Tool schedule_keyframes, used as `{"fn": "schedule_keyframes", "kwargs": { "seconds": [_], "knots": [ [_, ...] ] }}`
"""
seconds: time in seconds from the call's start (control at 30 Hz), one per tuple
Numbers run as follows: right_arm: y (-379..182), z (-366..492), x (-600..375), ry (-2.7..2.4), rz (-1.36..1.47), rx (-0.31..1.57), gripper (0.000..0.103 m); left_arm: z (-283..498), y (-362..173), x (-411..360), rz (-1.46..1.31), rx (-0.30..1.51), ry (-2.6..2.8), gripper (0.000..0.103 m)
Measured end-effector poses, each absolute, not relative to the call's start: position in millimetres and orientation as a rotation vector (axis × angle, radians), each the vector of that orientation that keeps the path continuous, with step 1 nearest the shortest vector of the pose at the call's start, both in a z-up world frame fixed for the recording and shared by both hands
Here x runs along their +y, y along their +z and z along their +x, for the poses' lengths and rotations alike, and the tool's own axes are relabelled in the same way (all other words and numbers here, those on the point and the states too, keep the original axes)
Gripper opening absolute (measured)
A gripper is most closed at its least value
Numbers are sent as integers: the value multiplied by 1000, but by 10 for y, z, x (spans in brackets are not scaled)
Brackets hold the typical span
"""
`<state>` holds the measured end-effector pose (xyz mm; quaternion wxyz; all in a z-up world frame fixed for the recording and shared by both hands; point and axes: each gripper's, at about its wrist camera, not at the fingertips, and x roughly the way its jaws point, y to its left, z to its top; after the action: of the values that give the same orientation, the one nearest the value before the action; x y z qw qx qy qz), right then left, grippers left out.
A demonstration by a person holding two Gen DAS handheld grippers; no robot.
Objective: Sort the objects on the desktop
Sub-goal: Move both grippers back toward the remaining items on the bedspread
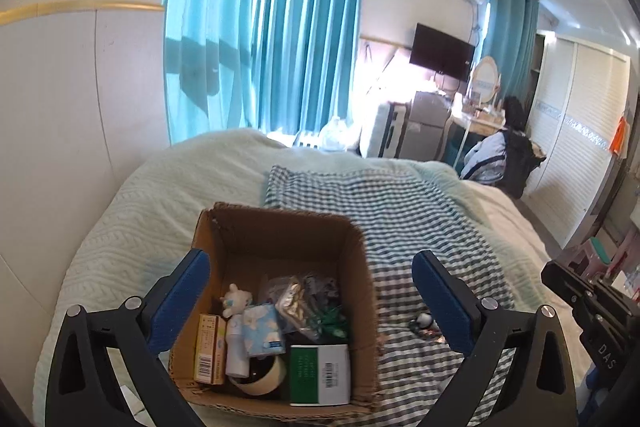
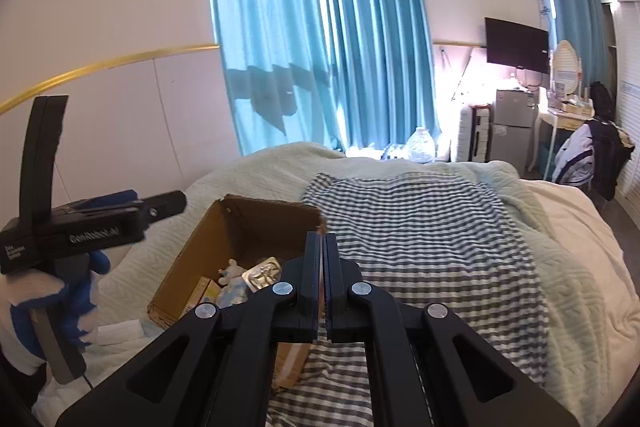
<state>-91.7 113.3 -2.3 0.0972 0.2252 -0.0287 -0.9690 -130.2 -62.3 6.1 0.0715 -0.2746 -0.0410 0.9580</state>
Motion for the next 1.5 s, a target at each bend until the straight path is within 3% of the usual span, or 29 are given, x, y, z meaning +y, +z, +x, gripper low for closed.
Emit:
{"fn": "schedule_keyframes", "kwargs": {
  "seconds": [0.1, 0.17, 0.2, 0.5, 0.77, 1.07, 1.17, 1.4, 1.5],
  "knots": [
    [48, -740, 1320, -2898, 658, -84, 4, -1179, 161, -444, -786, -129, 2869, 103],
    [77, -637, 1427, -2918, 649, -86, 24, -1115, 193, -317, -772, -125, 2857, 103],
    [89, -582, 1485, -2925, 643, -90, 29, -1091, 200, -240, -770, -116, 2849, 103],
    [-54, -315, 1963, -2951, 699, -85, 46, -870, 102, 397, -808, -5, 2766, 103],
    [-295, -194, 2360, -2967, 750, -73, 83, -844, -168, 826, -852, 23, 2696, 103],
    [-630, -179, 2829, -3046, 776, -170, 101, -953, -600, 1175, -924, 64, 2655, 103],
    [-809, -266, 2956, -3056, 848, -215, 101, -994, -804, 1267, -940, 56, 2654, 103],
    [-1146, -462, 3009, -3087, 934, -59, 103, -1180, -1303, 1385, -965, 149, 2782, 103],
    [-1294, -575, 3034, -3064, 964, -90, 103, -1285, -1517, 1373, -1032, 113, 2757, 103]
  ]
}}
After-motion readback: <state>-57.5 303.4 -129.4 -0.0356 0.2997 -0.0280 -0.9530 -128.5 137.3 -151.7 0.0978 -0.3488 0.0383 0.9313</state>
